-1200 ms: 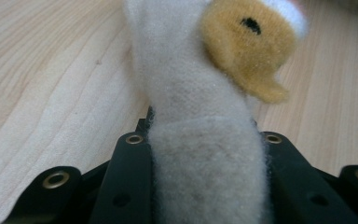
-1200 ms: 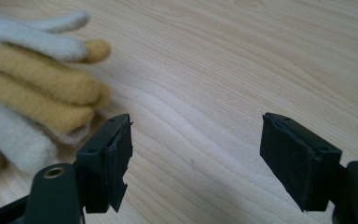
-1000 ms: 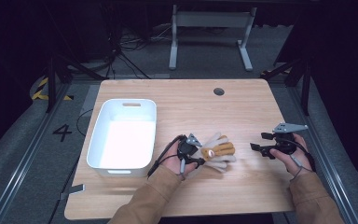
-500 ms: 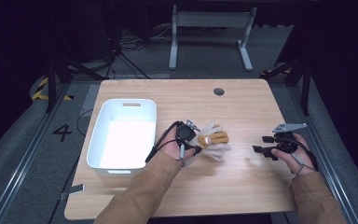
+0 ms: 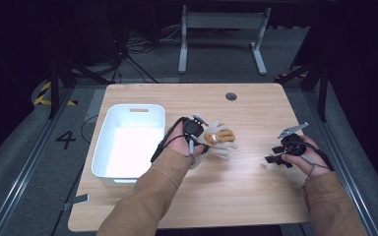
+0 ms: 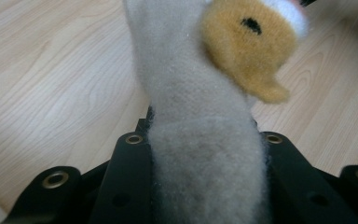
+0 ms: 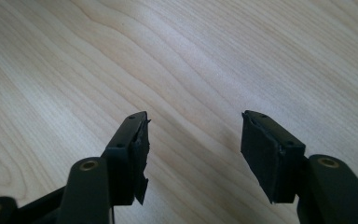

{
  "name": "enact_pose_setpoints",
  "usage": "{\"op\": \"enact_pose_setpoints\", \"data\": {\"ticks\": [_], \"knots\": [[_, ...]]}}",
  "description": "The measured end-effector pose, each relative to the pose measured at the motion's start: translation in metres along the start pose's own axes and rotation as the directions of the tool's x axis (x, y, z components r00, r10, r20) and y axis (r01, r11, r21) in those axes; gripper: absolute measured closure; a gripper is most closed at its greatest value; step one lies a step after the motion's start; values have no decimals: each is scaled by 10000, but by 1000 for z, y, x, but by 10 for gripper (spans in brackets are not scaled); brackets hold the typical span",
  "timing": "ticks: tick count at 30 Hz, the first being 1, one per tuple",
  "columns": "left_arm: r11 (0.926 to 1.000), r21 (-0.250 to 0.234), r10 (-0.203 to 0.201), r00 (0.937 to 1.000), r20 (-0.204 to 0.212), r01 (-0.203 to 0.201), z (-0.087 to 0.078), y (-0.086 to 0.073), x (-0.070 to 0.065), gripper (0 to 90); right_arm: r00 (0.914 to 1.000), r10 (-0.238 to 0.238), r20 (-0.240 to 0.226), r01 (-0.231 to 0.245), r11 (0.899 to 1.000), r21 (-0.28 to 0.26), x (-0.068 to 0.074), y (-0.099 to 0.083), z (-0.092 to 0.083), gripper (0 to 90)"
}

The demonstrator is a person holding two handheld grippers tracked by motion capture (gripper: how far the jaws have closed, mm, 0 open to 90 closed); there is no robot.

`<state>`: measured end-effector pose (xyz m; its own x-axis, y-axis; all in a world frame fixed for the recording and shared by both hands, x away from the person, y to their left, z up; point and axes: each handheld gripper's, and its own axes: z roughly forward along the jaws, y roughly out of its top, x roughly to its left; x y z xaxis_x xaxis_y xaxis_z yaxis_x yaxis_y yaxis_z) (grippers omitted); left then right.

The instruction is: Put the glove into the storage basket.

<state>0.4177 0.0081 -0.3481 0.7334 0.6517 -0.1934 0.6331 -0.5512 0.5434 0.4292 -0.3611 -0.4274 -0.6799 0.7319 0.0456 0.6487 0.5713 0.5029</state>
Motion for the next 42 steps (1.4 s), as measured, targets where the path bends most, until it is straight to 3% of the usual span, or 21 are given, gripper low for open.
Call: {"op": "enact_pose_setpoints", "data": {"ticks": [1,4,9,13,18,23,27,33,42], "knots": [[9999,101,-78,9997,-237,80,-4,2,2,697,10000,-44,-8,44,10000,4,-1,4,1,421],[9988,248,-403,9984,-394,413,-9,6,5,698,9999,-123,5,123,9999,11,-1,9,1,421],[9973,389,-595,9955,-735,625,-15,14,9,697,9996,-236,130,238,9997,-111,0,14,-1,422],[9971,358,-646,9942,-865,679,-17,20,14,695,9999,-116,87,118,9997,-230,-1,14,-4,421],[9939,317,-1020,9907,-897,1052,-18,24,23,694,10000,-66,-8,65,9998,-176,-2,11,-3,419],[9883,358,-1426,9812,-1301,1484,-24,28,35,694,10000,-27,-81,26,9997,-224,-2,12,-5,419],[9876,124,-1535,9785,-1377,1567,-30,30,41,694,9999,32,-97,-34,9997,-236,-3,10,-7,411],[9808,64,-1914,9692,-1552,1947,-39,29,47,694,9990,247,-378,-256,9994,-218,-1,9,-5,399],[9751,-249,-2213,9588,-1782,2205,-55,27,50,694,9990,369,-235,-373,9992,-169,-3,6,-4,386]]}}
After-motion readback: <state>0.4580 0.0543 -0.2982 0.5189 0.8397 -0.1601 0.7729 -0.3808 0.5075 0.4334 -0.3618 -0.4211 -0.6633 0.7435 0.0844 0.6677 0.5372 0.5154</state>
